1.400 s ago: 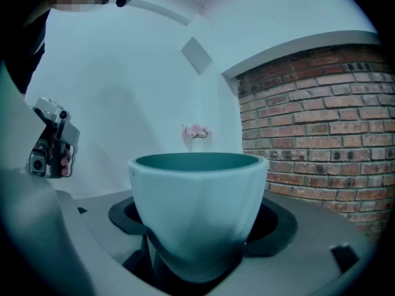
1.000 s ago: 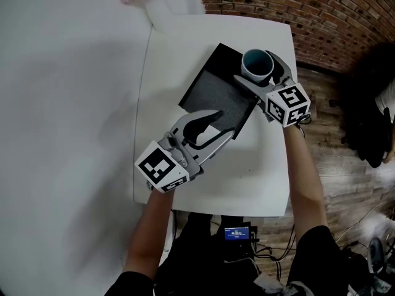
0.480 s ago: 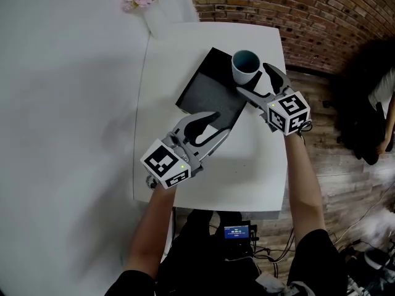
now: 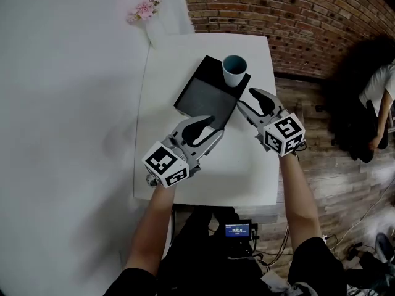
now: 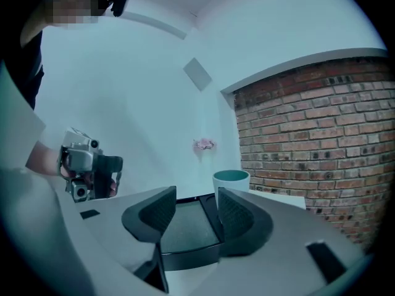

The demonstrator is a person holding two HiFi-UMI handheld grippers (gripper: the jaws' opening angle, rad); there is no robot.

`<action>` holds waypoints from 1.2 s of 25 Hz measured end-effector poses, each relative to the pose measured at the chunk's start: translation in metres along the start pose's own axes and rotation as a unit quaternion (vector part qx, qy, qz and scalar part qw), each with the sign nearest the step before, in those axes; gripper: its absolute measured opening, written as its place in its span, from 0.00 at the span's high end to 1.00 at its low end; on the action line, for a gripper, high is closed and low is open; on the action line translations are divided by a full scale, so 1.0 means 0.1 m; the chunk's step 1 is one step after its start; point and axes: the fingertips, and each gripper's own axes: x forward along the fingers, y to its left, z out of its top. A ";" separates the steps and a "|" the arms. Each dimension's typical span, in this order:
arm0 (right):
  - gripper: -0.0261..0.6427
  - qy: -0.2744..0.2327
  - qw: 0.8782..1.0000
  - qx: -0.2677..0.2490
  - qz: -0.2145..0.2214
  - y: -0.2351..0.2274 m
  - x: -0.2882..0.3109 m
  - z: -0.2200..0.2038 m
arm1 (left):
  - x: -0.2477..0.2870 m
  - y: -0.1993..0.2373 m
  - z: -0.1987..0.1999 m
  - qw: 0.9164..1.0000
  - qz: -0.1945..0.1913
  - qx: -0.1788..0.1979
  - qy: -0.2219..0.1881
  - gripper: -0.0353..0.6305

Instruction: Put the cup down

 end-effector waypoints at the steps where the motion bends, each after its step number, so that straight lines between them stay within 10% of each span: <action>1: 0.64 -0.004 1.000 0.002 0.001 0.05 -0.04 0.03 | -0.01 -0.03 0.01 1.000 -0.001 0.001 0.000 0.72; 11: 0.86 -0.035 0.998 0.043 0.038 0.74 -0.49 0.27 | -0.18 -0.26 0.07 1.000 0.009 0.009 0.001 0.78; 30: 0.92 -0.032 0.996 0.055 0.069 1.54 -1.11 0.42 | -0.45 -0.75 0.19 1.000 -0.009 0.029 0.008 0.94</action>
